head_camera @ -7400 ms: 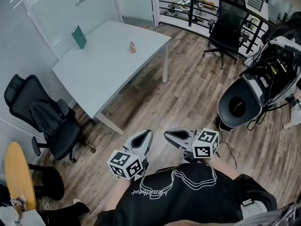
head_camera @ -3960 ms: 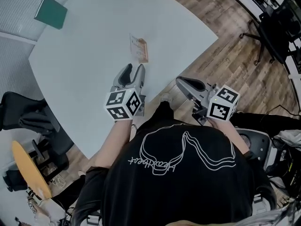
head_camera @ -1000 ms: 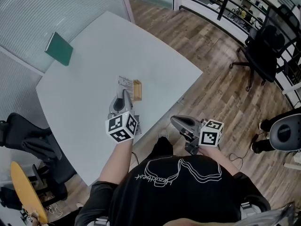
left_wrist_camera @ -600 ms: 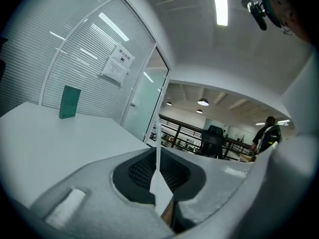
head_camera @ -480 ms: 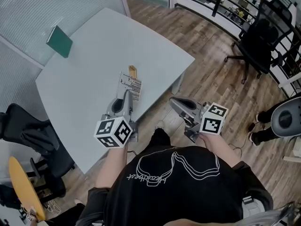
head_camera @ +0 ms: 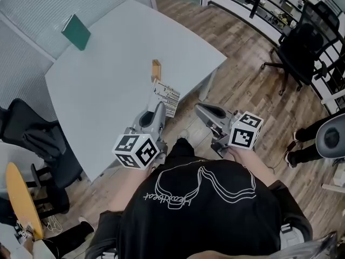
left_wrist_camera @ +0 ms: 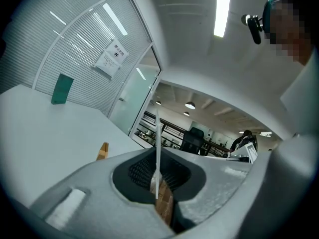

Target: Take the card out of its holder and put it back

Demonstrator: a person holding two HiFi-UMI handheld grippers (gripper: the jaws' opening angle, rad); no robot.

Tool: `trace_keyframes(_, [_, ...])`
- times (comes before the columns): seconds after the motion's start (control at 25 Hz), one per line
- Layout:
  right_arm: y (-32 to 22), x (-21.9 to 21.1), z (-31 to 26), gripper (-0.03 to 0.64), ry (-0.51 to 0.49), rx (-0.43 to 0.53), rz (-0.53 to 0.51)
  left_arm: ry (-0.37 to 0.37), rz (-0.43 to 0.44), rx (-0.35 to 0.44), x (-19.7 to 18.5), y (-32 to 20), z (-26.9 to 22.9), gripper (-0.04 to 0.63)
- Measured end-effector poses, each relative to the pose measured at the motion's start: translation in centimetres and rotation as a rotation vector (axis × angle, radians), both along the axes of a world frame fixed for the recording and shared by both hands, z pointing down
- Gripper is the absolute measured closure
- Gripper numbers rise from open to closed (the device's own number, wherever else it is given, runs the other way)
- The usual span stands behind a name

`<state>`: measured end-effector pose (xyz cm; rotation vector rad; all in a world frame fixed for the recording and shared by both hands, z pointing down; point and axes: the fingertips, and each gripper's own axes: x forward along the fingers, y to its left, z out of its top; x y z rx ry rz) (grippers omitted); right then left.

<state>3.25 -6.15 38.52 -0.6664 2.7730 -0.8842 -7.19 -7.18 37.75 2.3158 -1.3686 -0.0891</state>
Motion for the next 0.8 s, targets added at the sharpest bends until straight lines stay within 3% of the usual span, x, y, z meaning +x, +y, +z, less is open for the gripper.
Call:
trace_keyframes(0.52, [1.2,0.0,-0.6,0.607,0.007,0.015,-0.03,-0.005,-0.035,0.014,0.1,1.5,-1.0,0.571])
trace_keyframes(0.8, [-1.2,-0.2,-0.1,0.608,0.016,-0.002,-0.005,-0.03,-0.078,0.0,-1.4,-1.7,-1.3,0.571])
